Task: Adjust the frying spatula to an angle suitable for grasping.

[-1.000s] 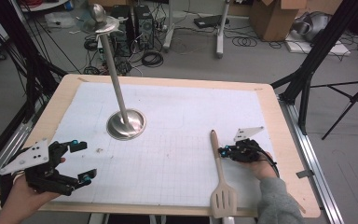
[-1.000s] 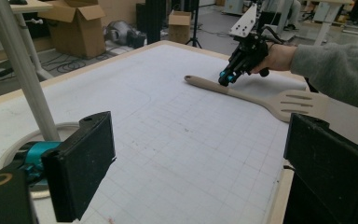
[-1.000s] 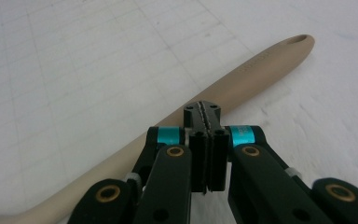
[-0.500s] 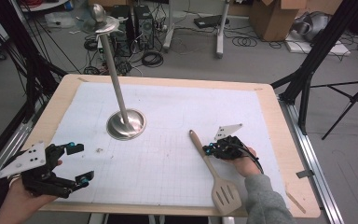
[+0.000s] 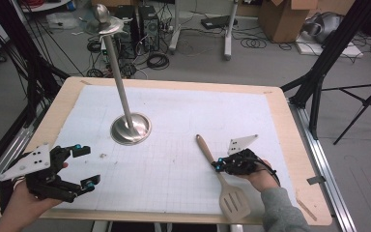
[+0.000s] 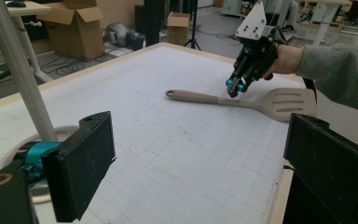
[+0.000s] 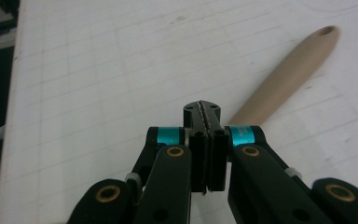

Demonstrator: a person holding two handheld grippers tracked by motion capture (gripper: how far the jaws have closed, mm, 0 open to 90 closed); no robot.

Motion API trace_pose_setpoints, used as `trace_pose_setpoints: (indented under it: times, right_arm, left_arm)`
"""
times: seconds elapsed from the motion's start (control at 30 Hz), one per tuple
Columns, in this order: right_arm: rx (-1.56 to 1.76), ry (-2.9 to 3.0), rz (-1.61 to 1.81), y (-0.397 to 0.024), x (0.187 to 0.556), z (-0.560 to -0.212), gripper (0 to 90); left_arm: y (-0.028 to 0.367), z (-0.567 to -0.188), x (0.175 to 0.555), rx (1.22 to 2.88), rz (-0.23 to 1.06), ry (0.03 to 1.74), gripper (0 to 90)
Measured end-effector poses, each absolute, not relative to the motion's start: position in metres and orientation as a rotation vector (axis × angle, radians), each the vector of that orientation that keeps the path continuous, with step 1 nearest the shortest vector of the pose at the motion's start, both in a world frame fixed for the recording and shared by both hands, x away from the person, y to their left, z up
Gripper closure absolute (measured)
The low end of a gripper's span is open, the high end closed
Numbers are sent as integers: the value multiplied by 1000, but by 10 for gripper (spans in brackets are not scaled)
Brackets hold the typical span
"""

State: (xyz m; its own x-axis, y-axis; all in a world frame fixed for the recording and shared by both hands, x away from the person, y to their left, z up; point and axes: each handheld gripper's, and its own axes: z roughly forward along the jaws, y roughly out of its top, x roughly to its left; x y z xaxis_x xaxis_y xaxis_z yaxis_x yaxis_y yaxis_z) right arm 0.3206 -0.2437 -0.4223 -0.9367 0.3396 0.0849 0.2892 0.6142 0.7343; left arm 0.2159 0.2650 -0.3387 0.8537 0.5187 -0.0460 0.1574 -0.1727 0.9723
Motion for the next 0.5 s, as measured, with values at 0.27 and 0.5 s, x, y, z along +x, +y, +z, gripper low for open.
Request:
trace_pose_setpoints:
  times: [0.27,0.5]
  right_arm:
    - [459,2888,1167,-239,304,-428,900]
    - [465,2937,1038,-240,296,-432,900]
  left_arm:
    - [259,-340,223,1747,329,510,91]
    - [254,-340,228,1750,314,498,91]
